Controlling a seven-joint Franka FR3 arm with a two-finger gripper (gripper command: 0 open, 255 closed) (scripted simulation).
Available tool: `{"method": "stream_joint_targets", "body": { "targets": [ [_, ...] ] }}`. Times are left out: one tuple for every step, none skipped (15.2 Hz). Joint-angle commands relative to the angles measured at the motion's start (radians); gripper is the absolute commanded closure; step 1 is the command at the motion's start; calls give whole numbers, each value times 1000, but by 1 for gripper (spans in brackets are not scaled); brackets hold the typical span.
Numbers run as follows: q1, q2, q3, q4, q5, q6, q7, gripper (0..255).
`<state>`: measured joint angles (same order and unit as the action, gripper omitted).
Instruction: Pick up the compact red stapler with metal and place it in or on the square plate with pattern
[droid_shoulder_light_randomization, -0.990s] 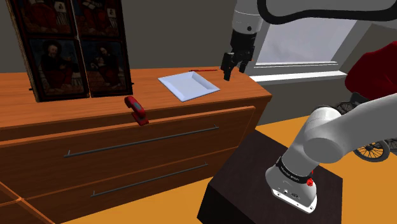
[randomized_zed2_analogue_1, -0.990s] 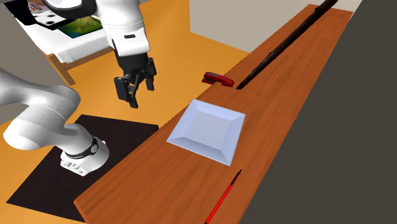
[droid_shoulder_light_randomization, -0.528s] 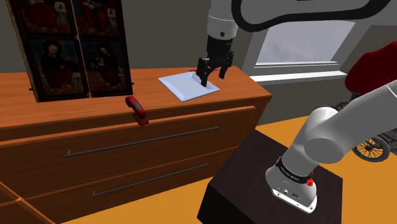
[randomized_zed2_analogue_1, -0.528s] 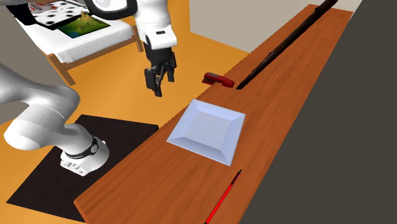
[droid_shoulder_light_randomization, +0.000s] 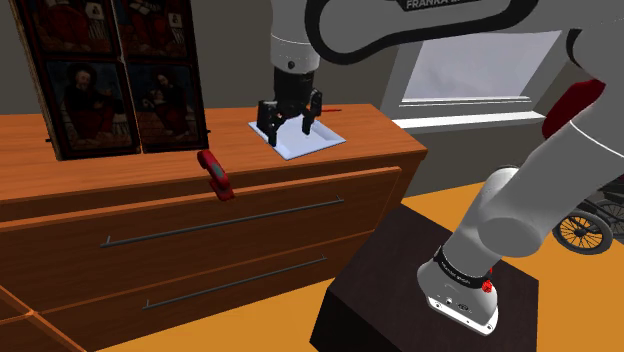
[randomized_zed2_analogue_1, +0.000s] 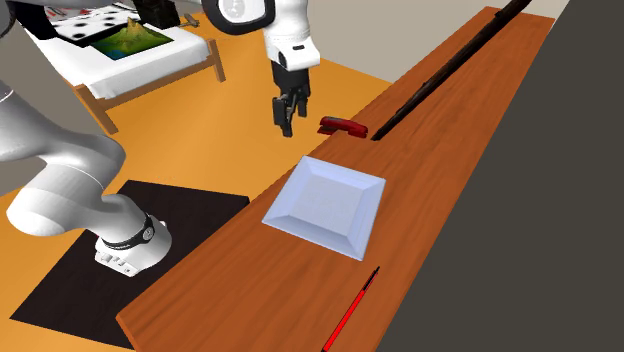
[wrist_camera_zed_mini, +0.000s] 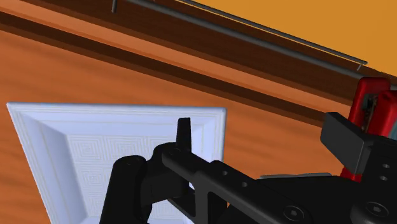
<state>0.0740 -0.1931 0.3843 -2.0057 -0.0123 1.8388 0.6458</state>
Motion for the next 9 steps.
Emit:
{"method": "stream_joint_targets", "body": {
  "targets": [
    [5, 69, 24, 53, -21, 19, 48, 0],
    [10, 105, 36, 84, -34, 24, 73, 0],
    [15, 142, 47, 116, -48, 29, 98, 0],
    [22, 179, 56, 150, -64, 31, 122, 0],
    [30, 218, 65, 186, -80, 33, 147, 0],
    [39, 256, 73, 224, -98, 33, 171, 0],
    [49, 296, 79, 263, -117, 31, 195, 0],
    [61, 336, 84, 304, -136, 28, 218, 0],
    [75, 377, 87, 348, -155, 24, 240, 0]
  ]
}}
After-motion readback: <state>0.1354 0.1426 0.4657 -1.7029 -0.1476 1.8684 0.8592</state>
